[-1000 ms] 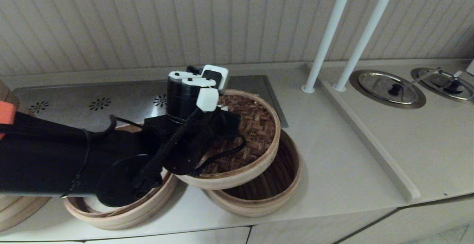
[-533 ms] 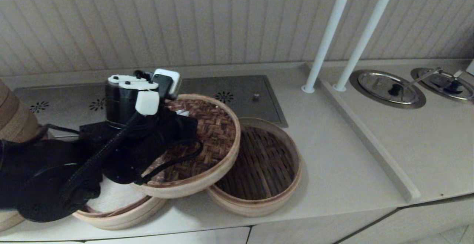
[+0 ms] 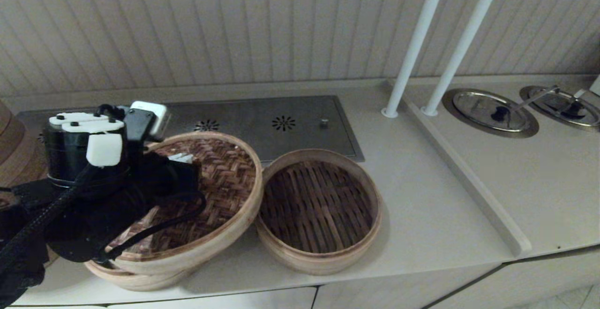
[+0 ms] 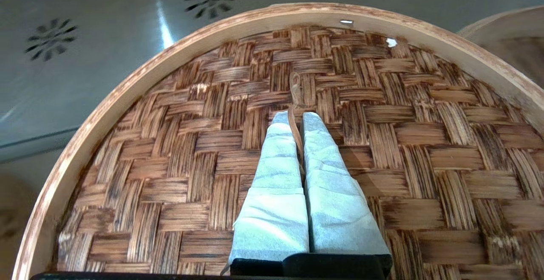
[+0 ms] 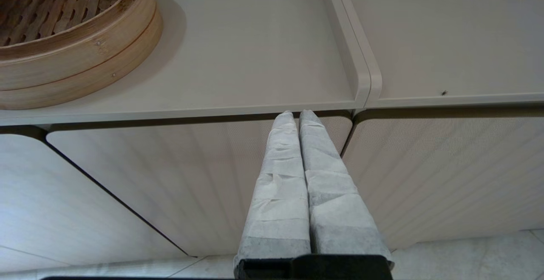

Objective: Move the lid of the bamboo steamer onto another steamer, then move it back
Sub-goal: Put the steamer

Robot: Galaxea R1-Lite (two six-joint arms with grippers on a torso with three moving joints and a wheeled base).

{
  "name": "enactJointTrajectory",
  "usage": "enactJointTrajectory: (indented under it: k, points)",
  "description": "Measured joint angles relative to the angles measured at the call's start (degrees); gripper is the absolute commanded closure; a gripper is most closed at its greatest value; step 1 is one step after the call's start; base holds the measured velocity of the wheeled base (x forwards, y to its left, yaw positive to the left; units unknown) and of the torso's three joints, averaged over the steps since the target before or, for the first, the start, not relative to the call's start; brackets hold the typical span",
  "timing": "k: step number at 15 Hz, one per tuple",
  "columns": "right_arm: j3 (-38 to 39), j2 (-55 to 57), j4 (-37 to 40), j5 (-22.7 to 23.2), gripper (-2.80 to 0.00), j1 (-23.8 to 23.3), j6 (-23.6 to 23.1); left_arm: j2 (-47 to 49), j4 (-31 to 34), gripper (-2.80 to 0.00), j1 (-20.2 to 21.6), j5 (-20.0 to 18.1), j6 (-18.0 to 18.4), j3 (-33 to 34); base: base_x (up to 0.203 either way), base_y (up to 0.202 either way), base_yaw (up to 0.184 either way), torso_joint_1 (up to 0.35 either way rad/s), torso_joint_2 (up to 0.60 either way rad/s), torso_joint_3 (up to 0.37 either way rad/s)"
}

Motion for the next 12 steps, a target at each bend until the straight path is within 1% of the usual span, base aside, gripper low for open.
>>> enactJointTrajectory:
  k: [1,3,6,8,12]
  points:
    - [0.00,0.00,0.00,0.00,0.00,-0.02,0.00,-0.87,0.00,0.00,1.13,-0.69,0.02,0.90,0.000,0.000,0.000,0.000,0.00,0.000]
    - [0.00,0.00,0.00,0.00,0.00,-0.01,0.02,-2.83,0.02,0.00,4.01,-3.43,0.00,2.56,0.000,0.000,0.000,0.000,0.00,0.000]
    - [0.00,0.00,-0.02,0.00,0.00,-0.02,0.02,-5.26,0.04,0.00,9.98,-8.52,0.16,4.80,0.000,0.000,0.000,0.000,0.00,0.000]
    - [0.00,0.00,-0.02,0.00,0.00,-0.02,0.01,-6.57,0.02,0.00,11.84,-9.16,0.22,6.01,0.000,0.000,0.000,0.000,0.00,0.000]
    - [0.00,0.00,-0.01,0.00,0.00,-0.02,-0.05,-6.92,0.06,0.00,12.54,-9.26,0.10,7.24,0.000,0.000,0.000,0.000,0.00,0.000]
